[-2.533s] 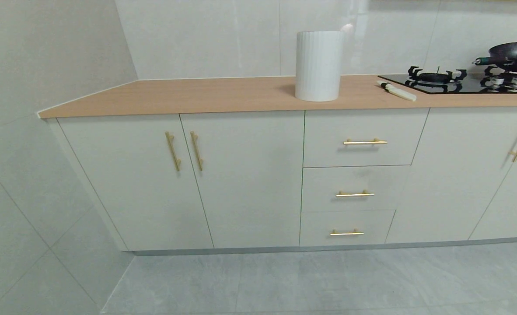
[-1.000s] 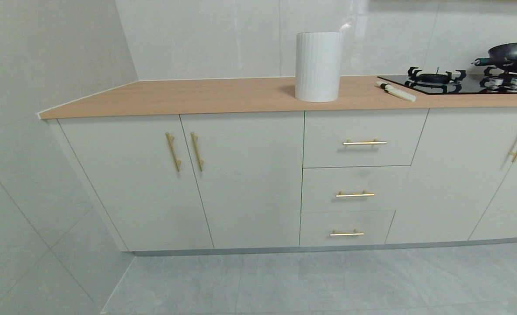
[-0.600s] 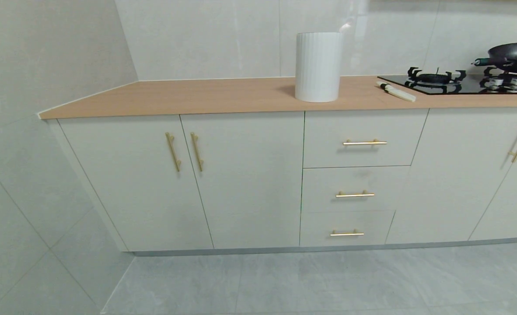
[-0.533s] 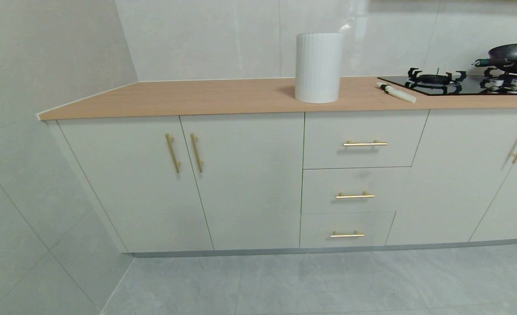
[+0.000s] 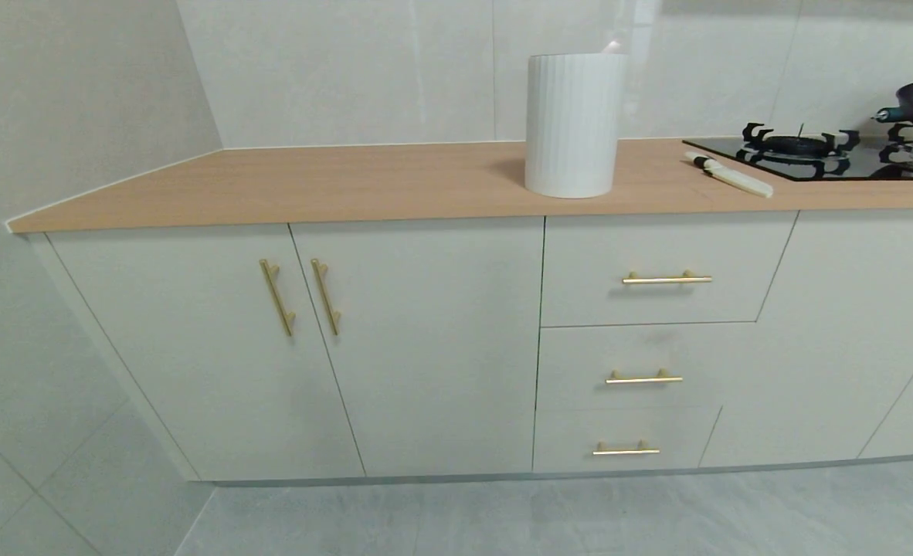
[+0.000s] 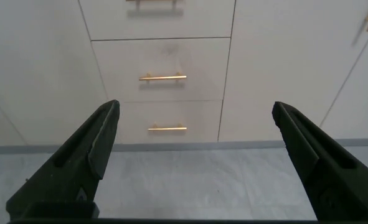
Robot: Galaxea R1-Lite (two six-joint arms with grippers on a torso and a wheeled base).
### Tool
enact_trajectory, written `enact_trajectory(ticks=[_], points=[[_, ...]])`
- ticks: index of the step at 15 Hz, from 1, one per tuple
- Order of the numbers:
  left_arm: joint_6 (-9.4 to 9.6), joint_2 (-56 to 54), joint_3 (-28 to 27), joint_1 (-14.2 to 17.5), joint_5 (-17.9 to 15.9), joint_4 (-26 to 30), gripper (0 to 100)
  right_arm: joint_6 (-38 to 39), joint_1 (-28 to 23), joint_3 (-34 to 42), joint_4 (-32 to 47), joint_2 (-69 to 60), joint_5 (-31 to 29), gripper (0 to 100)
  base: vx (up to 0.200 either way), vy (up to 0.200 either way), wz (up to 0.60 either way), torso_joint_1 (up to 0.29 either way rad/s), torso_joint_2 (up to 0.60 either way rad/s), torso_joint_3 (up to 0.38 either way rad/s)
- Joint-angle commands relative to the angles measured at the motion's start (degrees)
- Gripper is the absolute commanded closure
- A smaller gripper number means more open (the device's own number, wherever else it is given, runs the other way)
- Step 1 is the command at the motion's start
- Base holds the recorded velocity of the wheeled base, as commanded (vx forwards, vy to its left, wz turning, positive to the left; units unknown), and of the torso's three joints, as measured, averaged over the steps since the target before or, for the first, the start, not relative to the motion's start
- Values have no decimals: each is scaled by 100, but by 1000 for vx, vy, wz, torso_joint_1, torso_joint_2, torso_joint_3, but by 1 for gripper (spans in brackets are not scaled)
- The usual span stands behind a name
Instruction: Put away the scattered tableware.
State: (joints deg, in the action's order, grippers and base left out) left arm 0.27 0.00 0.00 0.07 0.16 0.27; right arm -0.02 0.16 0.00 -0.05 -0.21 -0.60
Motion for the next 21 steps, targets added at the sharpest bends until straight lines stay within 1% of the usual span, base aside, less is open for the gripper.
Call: enact_trajectory(ticks=[1, 8, 18, 21], points=[[0, 0, 0, 1, 2, 0, 0, 2, 2, 0, -4, 21, -2, 0, 200, 0, 0, -2, 2, 2], [-9, 0, 0, -7, 2, 0, 0, 2, 2, 0, -4, 21, -2, 0, 200, 0, 0, 3, -2, 4], [-9, 0, 0, 1, 2, 0, 0, 2, 2, 0, -4, 21, -2, 0, 0, 0, 0, 0, 0, 0], [-18, 0, 0, 1, 2, 0, 0, 2, 2, 0, 5, 21, -2, 0, 0, -200, 0, 1, -1, 2]])
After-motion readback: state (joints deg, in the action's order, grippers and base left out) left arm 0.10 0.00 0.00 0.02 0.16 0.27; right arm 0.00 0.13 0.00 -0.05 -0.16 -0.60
